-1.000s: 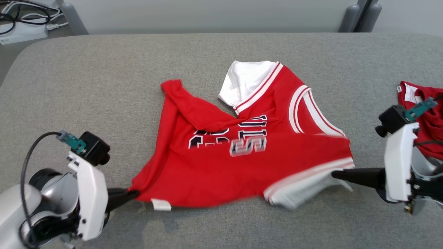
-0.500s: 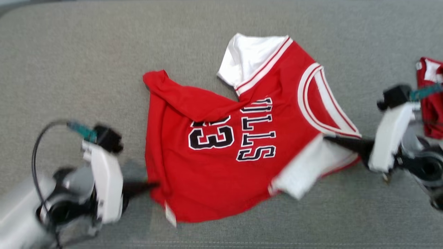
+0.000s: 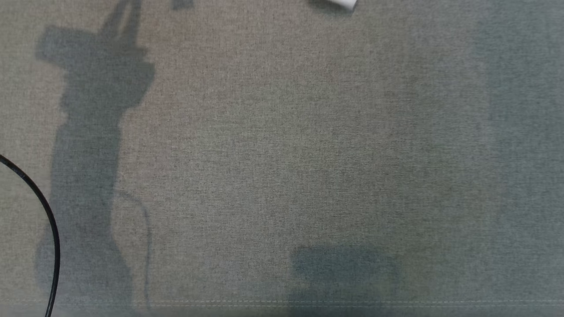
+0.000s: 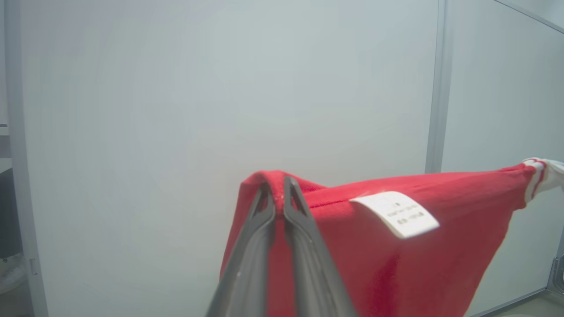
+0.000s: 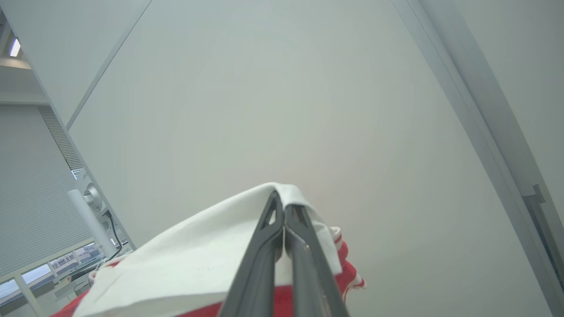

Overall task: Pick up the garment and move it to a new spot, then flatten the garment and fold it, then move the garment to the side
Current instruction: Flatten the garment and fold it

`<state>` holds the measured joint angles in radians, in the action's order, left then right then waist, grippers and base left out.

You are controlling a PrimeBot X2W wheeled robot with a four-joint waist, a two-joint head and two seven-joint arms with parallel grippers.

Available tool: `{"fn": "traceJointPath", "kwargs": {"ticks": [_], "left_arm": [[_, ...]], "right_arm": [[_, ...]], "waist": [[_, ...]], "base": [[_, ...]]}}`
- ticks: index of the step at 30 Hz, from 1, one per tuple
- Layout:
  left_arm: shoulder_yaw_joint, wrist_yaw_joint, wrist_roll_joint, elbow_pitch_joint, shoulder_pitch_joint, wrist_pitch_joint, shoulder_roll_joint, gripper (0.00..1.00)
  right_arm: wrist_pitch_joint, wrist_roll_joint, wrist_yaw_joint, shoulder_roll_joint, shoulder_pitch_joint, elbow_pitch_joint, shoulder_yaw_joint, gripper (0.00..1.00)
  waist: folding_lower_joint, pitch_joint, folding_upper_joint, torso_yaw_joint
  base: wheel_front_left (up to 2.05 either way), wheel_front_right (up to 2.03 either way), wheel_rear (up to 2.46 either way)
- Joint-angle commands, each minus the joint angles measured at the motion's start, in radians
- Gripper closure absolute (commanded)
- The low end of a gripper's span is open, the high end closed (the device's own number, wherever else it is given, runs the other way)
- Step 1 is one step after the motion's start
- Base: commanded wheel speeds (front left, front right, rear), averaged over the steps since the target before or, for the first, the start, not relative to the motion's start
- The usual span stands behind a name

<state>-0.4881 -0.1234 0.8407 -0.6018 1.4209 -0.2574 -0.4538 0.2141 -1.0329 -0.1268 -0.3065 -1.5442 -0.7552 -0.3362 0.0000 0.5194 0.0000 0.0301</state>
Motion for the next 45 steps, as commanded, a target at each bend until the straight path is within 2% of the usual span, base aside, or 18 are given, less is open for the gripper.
{"fn": "traceJointPath", "kwargs": {"ticks": [1,6,12,17,24,31,37,45], "left_arm": [[0.038,-0.005,-0.01,0.001,0.014,-0.003,-0.052,1.0],[-0.003,-0.007,0.034,-0.001,-0.083,-0.004,-0.08,1.0],[-0.132,-0.007,0.13,-0.099,-0.285,0.009,-0.124,1.0],[-0.207,-0.007,0.198,-0.119,-0.397,0.002,-0.135,1.0],[-0.233,-0.007,0.25,-0.087,-0.513,-0.004,-0.14,1.0],[-0.301,-0.007,0.215,-0.052,-0.607,-0.004,-0.152,1.0],[-0.315,-0.007,0.187,-0.056,-0.668,-0.004,-0.153,1.0],[-0.338,-0.007,0.157,-0.089,-0.771,-0.004,-0.102,1.0]], "right_arm": [[-0.028,-0.03,-0.004,0.016,0.019,0.028,-0.001,1.0],[-0.2,-0.11,-0.004,-0.04,0.128,0.077,-0.063,1.0],[-0.445,-0.21,-0.004,-0.128,0.357,0.172,-0.161,1.0],[-0.566,-0.296,-0.004,-0.205,0.529,0.272,-0.185,1.0],[-0.575,-0.343,-0.004,-0.267,0.683,0.39,-0.173,1.0],[-0.588,-0.346,-0.004,-0.302,0.785,0.424,-0.176,1.0],[-0.596,-0.347,-0.004,-0.305,0.864,0.421,-0.188,1.0],[-0.624,-0.352,-0.004,-0.298,0.977,0.4,-0.212,1.0]], "waist": [[0.0,-0.025,0.0,-0.012],[0.0,-0.011,0.0,-0.022],[0.0,0.02,0.0,-0.026],[0.0,0.017,0.0,-0.025],[0.0,-0.043,0.0,-0.017],[0.0,-0.096,0.0,-0.001],[0.0,-0.138,0.0,0.007],[0.0,-0.201,0.0,0.015]], "base": [[0.0,0.0,0.0],[0.0,0.0,0.0],[0.0,0.0,0.0],[0.0,0.0,0.0],[0.0,0.0,0.0],[0.0,0.0,0.0],[0.0,0.0,0.0],[0.0,0.0,0.0]]}}
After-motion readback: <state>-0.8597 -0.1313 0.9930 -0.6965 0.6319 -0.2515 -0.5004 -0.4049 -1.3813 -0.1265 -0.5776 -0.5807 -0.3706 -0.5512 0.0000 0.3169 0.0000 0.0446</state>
